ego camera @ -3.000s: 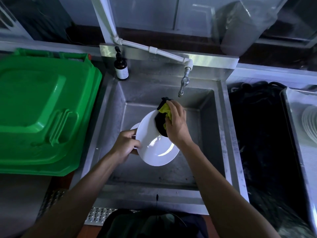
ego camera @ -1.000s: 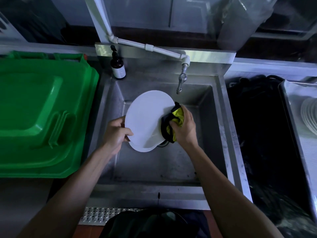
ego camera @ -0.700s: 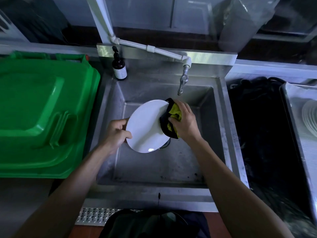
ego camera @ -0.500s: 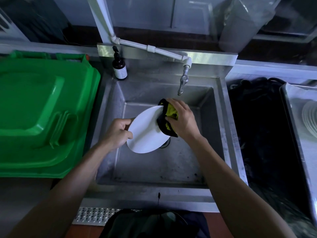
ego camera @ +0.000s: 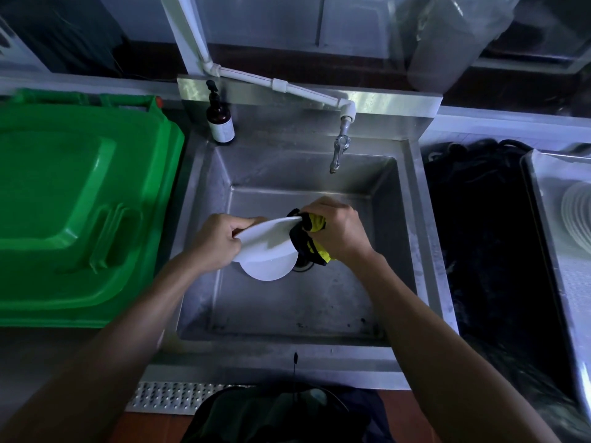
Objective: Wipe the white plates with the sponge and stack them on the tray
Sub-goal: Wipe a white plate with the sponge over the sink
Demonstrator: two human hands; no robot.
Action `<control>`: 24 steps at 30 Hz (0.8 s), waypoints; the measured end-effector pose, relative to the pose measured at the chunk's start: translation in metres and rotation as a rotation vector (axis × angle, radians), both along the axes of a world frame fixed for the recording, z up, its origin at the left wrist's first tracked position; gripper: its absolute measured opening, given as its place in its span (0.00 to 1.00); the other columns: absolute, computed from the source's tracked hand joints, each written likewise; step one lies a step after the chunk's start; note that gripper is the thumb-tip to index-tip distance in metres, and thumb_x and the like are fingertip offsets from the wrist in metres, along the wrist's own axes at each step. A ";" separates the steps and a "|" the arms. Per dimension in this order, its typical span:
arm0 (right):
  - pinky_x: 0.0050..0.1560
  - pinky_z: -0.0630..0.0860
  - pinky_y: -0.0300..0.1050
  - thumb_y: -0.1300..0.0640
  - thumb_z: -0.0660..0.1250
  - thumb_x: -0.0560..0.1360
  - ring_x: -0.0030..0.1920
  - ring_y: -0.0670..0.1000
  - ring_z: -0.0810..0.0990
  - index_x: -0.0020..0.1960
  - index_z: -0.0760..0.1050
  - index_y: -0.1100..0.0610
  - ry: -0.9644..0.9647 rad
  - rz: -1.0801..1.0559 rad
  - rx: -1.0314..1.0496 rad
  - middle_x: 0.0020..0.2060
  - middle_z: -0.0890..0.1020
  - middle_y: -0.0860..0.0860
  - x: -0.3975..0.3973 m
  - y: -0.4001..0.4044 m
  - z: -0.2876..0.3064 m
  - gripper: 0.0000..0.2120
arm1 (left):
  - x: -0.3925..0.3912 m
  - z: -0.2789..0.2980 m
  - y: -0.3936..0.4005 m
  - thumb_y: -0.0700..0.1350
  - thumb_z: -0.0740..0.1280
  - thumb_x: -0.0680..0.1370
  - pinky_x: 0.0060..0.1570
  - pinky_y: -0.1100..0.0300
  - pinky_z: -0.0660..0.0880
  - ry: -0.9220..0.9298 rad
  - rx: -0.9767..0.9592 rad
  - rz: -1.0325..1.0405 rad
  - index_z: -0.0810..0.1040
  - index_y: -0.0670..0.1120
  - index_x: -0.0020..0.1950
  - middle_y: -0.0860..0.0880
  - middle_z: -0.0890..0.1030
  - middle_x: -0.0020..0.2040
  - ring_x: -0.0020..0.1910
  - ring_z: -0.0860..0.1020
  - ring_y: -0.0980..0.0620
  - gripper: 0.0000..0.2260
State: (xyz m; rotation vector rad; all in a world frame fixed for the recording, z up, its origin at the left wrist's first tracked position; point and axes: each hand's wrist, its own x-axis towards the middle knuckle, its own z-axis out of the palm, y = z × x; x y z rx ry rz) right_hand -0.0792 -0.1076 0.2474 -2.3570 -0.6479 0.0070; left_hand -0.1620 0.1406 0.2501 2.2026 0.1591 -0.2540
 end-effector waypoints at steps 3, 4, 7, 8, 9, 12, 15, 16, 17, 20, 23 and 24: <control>0.44 0.80 0.52 0.62 0.74 0.63 0.48 0.56 0.82 0.52 0.84 0.52 -0.036 -0.008 -0.006 0.49 0.84 0.48 -0.005 -0.001 -0.003 0.18 | -0.002 -0.005 -0.001 0.27 0.56 0.70 0.58 0.52 0.78 0.018 -0.002 0.006 0.77 0.77 0.56 0.73 0.80 0.56 0.58 0.80 0.66 0.42; 0.43 0.80 0.52 0.62 0.74 0.63 0.47 0.57 0.82 0.52 0.84 0.52 -0.049 -0.003 -0.014 0.48 0.84 0.49 -0.006 -0.001 -0.003 0.18 | -0.003 -0.008 -0.001 0.27 0.56 0.70 0.58 0.53 0.78 0.014 -0.014 0.014 0.78 0.76 0.56 0.72 0.80 0.56 0.59 0.79 0.67 0.41; 0.40 0.80 0.51 0.64 0.74 0.63 0.45 0.59 0.82 0.51 0.85 0.54 -0.119 0.019 -0.021 0.47 0.84 0.51 -0.011 -0.002 -0.002 0.17 | -0.008 -0.017 -0.006 0.27 0.57 0.70 0.53 0.70 0.77 -0.048 -0.028 0.078 0.82 0.70 0.57 0.70 0.82 0.55 0.58 0.79 0.69 0.38; 0.40 0.80 0.49 0.64 0.75 0.63 0.44 0.59 0.82 0.51 0.85 0.54 -0.142 0.023 -0.021 0.46 0.84 0.51 -0.014 -0.002 -0.001 0.17 | -0.009 -0.019 -0.008 0.27 0.58 0.71 0.51 0.74 0.75 -0.063 -0.039 0.110 0.84 0.64 0.59 0.68 0.83 0.54 0.58 0.79 0.68 0.35; 0.40 0.79 0.48 0.63 0.74 0.63 0.43 0.59 0.82 0.51 0.85 0.54 -0.164 0.023 -0.017 0.45 0.84 0.52 -0.016 -0.002 0.001 0.16 | -0.010 -0.020 -0.010 0.26 0.58 0.71 0.50 0.76 0.74 -0.077 -0.047 0.138 0.85 0.58 0.60 0.66 0.84 0.55 0.58 0.80 0.68 0.32; 0.41 0.74 0.42 0.54 0.67 0.67 0.42 0.58 0.82 0.50 0.85 0.54 -0.211 0.034 -0.017 0.44 0.84 0.51 -0.021 -0.002 0.006 0.15 | -0.015 -0.025 -0.013 0.26 0.60 0.73 0.48 0.79 0.71 -0.115 -0.044 0.208 0.85 0.47 0.61 0.57 0.85 0.55 0.53 0.79 0.73 0.26; 0.42 0.76 0.45 0.56 0.69 0.66 0.42 0.59 0.82 0.50 0.85 0.57 -0.236 0.028 -0.036 0.44 0.84 0.53 -0.021 -0.006 0.007 0.14 | -0.020 -0.025 -0.020 0.27 0.62 0.74 0.47 0.78 0.71 -0.121 -0.126 0.337 0.86 0.45 0.58 0.57 0.86 0.51 0.51 0.80 0.69 0.22; 0.42 0.77 0.47 0.58 0.71 0.66 0.42 0.60 0.82 0.50 0.85 0.58 -0.245 0.021 -0.036 0.44 0.84 0.53 -0.021 -0.009 0.008 0.14 | -0.022 -0.024 -0.024 0.27 0.63 0.74 0.47 0.77 0.72 -0.110 -0.185 0.406 0.86 0.47 0.56 0.61 0.86 0.48 0.50 0.81 0.68 0.21; 0.42 0.77 0.48 0.59 0.72 0.66 0.42 0.60 0.82 0.50 0.85 0.58 -0.252 0.017 -0.031 0.44 0.84 0.54 -0.021 -0.011 0.008 0.13 | -0.023 -0.025 -0.027 0.27 0.65 0.73 0.46 0.75 0.73 -0.091 -0.257 0.491 0.85 0.50 0.55 0.64 0.85 0.45 0.49 0.82 0.67 0.21; 0.43 0.79 0.51 0.61 0.77 0.66 0.42 0.60 0.82 0.50 0.85 0.59 -0.269 0.013 -0.025 0.44 0.85 0.54 -0.021 -0.014 0.009 0.12 | -0.026 -0.030 -0.031 0.36 0.68 0.73 0.48 0.56 0.80 0.114 -0.658 0.849 0.85 0.52 0.49 0.55 0.85 0.46 0.50 0.82 0.52 0.13; 0.44 0.79 0.53 0.60 0.80 0.66 0.43 0.59 0.82 0.49 0.85 0.60 -0.282 -0.007 -0.014 0.45 0.85 0.54 -0.021 -0.015 0.008 0.13 | -0.026 -0.038 -0.032 0.55 0.66 0.80 0.53 0.40 0.80 0.444 -1.120 1.025 0.78 0.44 0.53 0.42 0.81 0.54 0.55 0.81 0.39 0.14; 0.44 0.79 0.53 0.59 0.80 0.66 0.43 0.59 0.82 0.49 0.85 0.60 -0.293 -0.012 -0.008 0.45 0.85 0.54 -0.021 -0.015 0.008 0.13 | -0.024 -0.040 -0.033 0.60 0.66 0.79 0.53 0.39 0.80 0.516 -1.205 0.992 0.75 0.41 0.56 0.40 0.82 0.55 0.55 0.82 0.37 0.22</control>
